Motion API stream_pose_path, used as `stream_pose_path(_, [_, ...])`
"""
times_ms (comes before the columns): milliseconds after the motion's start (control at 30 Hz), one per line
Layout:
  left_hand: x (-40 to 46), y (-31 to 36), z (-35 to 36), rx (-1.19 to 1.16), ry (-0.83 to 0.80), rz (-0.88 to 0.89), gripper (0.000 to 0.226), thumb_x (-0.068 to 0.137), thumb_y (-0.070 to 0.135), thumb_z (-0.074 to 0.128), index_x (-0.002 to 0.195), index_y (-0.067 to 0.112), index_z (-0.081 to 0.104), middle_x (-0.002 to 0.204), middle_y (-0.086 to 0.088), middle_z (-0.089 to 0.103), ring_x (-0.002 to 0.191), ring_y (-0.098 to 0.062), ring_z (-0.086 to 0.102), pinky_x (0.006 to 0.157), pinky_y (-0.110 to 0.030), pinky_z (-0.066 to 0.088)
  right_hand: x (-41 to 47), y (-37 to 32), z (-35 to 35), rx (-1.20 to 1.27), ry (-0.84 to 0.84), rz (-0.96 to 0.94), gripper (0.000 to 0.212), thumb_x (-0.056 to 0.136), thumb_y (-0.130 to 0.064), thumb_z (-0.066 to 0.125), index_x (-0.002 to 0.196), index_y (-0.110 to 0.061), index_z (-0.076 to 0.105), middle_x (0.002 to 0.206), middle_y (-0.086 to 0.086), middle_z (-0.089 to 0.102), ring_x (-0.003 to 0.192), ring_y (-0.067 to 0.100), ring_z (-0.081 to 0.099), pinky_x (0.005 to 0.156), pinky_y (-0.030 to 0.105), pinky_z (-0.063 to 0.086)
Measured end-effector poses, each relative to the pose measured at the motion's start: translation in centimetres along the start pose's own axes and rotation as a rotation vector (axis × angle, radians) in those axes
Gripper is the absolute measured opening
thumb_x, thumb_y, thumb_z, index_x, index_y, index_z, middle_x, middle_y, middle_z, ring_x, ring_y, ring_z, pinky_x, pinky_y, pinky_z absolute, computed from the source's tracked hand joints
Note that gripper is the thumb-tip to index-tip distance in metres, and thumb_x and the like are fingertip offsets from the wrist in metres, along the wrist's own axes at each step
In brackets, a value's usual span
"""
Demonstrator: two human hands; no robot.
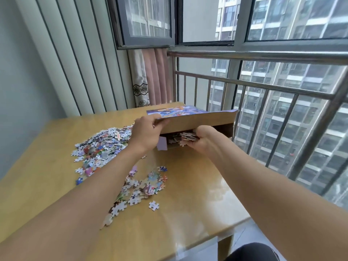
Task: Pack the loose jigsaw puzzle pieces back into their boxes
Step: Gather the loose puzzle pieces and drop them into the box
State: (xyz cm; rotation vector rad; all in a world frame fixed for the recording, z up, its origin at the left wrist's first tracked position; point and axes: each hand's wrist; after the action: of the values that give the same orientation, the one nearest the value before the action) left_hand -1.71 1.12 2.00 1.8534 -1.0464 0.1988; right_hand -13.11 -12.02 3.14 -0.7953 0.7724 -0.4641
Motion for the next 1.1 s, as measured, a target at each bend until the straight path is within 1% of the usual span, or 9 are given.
stream_pose_path(167, [1.1, 0.7, -0.5, -0.088, 0.017, -0.021, 0.019, 0.096, 0.028, 0.065, 0.091, 0.014, 0.076, 0.074, 0.005, 0.068, 0.07, -0.012, 0.052, 0.065, -0.027, 0.04, 0.6, 0.2, 1.3, 0.462, 0.095, -0.076, 0.033, 0.097, -0.023, 0.042, 0.124, -0.011, 0.057, 0.114, 0.018, 0.068, 0.101, 0.041, 0.065, 0.092, 0.063, 0.051])
stream_pose_path(300, [1.2, 0.3, -0.7, -0.083, -0.009, -0.009, 0.019, 0.096, 0.028, 0.065, 0.083, 0.017, 0.074, 0.067, 0.003, 0.061, 0.064, -0.014, 0.046, 0.062, -0.029, 0.037, 0.9, 0.6, 0.2, 0.533, 0.001, -0.136, 0.042, 0.096, -0.033, 0.042, 0.127, -0.013, 0.061, 0.116, 0.013, 0.072, 0.106, 0.035, 0.068, 0.096, 0.052, 0.053])
stream_pose_path(500, [0.7, -0.3, -0.3, -0.105, -0.024, -0.023, 0.023, 0.095, 0.03, 0.065, 0.086, 0.011, 0.073, 0.073, -0.014, 0.066, 0.062, -0.017, 0.045, 0.061, -0.033, 0.037, 0.2, 0.6, -0.8, 0.174, 0.127, -0.149, 0.026, 0.091, 0.005, 0.041, 0.108, -0.003, 0.058, 0.104, 0.015, 0.066, 0.091, 0.031, 0.064, 0.094, 0.043, 0.055])
stream_pose_path(567, [0.6, -0.3, -0.2, -0.11, -0.019, -0.019, 0.021, 0.095, 0.03, 0.066, 0.089, 0.013, 0.075, 0.075, -0.012, 0.069, 0.064, -0.019, 0.05, 0.063, -0.034, 0.042, 0.3, 0.5, -1.0, 0.004, 0.191, -0.17, 0.024, 0.09, 0.012, 0.037, 0.096, -0.004, 0.054, 0.088, 0.01, 0.055, 0.077, 0.024, 0.056, 0.078, 0.027, 0.052])
stream_pose_path(633, [0.5, -0.3, 0.0, -0.107, -0.02, -0.011, 0.02, 0.095, 0.03, 0.066, 0.091, 0.013, 0.076, 0.077, -0.011, 0.071, 0.069, -0.028, 0.059, 0.065, -0.037, 0.046, 0.5, 1.2, -0.9, -0.155, 0.226, -0.248, 0.031, 0.094, 0.01, 0.038, 0.116, -0.003, 0.055, 0.09, 0.007, 0.052, 0.07, 0.017, 0.049, 0.065, 0.025, 0.045])
stream_pose_path(700, [0.5, -0.4, 0.1, -0.106, -0.024, -0.004, 0.021, 0.095, 0.029, 0.066, 0.091, 0.011, 0.076, 0.08, -0.012, 0.072, 0.078, -0.033, 0.063, 0.069, -0.041, 0.049, 0.6, 2.1, -0.9, -0.178, 0.238, -0.29, 0.05, 0.092, 0.006, 0.041, 0.136, -0.015, 0.051, 0.109, 0.007, 0.06, 0.081, 0.021, 0.055, 0.067, 0.028, 0.045])
stream_pose_path(867, [0.4, -0.5, 0.1, -0.091, -0.025, 0.014, 0.021, 0.094, 0.028, 0.067, 0.09, 0.009, 0.075, 0.075, -0.01, 0.07, 0.067, -0.026, 0.056, 0.062, -0.032, 0.042, 0.1, 2.9, -2.0, -0.469, 0.41, -0.497, 0.049, 0.089, 0.008, 0.048, 0.132, -0.015, 0.057, 0.113, 0.009, 0.067, 0.079, 0.019, 0.062, 0.062, 0.023, 0.045])
stream_pose_path(967, [0.5, -0.4, -0.1, -0.109, 0.008, 0.025, 0.019, 0.094, 0.027, 0.067, 0.091, 0.01, 0.076, 0.075, -0.011, 0.07, 0.067, -0.027, 0.055, 0.062, -0.032, 0.041, -0.5, 2.6, -3.3, -0.675, 0.326, -0.617, 0.044, 0.09, 0.008, 0.048, 0.125, -0.014, 0.064, 0.112, 0.004, 0.07, 0.093, 0.021, 0.063, 0.065, 0.023, 0.047])
stream_pose_path(1100, [0.8, -0.2, -0.3, -0.097, 0.031, 0.052, 0.021, 0.095, 0.026, 0.067, 0.086, 0.008, 0.074, 0.073, -0.014, 0.066, 0.064, -0.025, 0.047, 0.061, -0.033, 0.037, -1.8, 2.1, -4.8, -0.907, 0.106, -0.771, 0.057, 0.084, 0.015, 0.044, 0.123, -0.02, 0.067, 0.098, -0.016, 0.067, 0.09, 0.0, 0.062, 0.072, 0.006, 0.044])
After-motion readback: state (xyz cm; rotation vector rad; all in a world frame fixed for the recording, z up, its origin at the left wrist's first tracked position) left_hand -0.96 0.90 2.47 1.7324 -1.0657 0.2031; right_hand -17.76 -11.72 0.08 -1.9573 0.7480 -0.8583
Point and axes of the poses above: each hand's wrist, its own x-axis towards the middle knuckle, its own z-axis out of the palm, y = z × x
